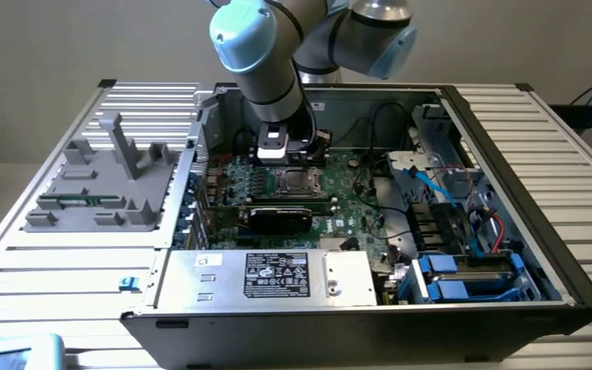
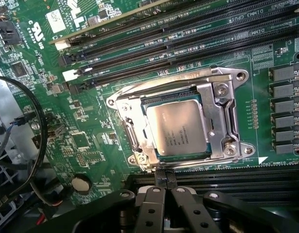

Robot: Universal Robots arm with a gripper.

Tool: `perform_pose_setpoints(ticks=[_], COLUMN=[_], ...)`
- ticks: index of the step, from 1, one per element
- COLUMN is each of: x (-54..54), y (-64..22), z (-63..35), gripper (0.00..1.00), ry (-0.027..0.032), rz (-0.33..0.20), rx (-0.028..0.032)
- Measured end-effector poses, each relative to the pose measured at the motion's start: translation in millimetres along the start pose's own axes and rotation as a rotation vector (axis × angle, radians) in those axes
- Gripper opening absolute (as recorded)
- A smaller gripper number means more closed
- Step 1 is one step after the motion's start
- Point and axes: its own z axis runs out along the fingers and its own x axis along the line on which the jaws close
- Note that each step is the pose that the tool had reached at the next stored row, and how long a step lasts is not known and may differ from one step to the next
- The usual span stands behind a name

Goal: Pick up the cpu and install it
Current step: 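Install the first cpu locking lever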

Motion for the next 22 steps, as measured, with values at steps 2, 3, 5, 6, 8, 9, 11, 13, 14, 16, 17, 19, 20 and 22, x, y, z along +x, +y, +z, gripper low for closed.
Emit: perform_pose_setpoints(ticks=[2, 3, 5, 6, 8, 9, 11, 13, 14, 16, 17, 19, 20, 22], x=[-0.1, -0.3, -0.2, 0.0, 0.7, 1.2, 2.6, 4.3, 5.3, 6.9, 7.7, 8.8, 9.1, 9.1], y=[-0.1, -0.1, -0.5, -0.9, -2.2, -2.9, -5.2, -8.1, -9.7, -12.6, -14.1, -16.2, -16.7, -17.1], z=[0.0, -0.1, -1.2, -2.4, -6.0, -8.1, -14.4, -22.6, -26.9, -35.3, -39.4, -46.1, -48.1, -49.7], gripper=[0.11, 0.11, 0.11, 0.11, 0.11, 0.11, 0.11, 0.11, 0.11, 0.11, 0.11, 0.11, 0.11, 0.11], ry=[0.0000, 0.0002, 0.0000, 0.0000, 0.0000, 0.0000, 0.0000, 0.0000, -0.0001, -0.0003, -0.0004, -0.0016, -0.0036, -0.0134], rz=[0.000, 0.000, 0.000, 0.000, 0.000, 0.000, 0.000, 0.000, 0.000, 0.000, 0.000, 0.000, 0.001, 0.004], rx=[0.0003, 0.0003, 0.0003, 0.0004, 0.0002, 0.0003, 0.0001, 0.0002, 0.0000, 0.0000, 0.0000, -0.0004, -0.0010, -0.0039])
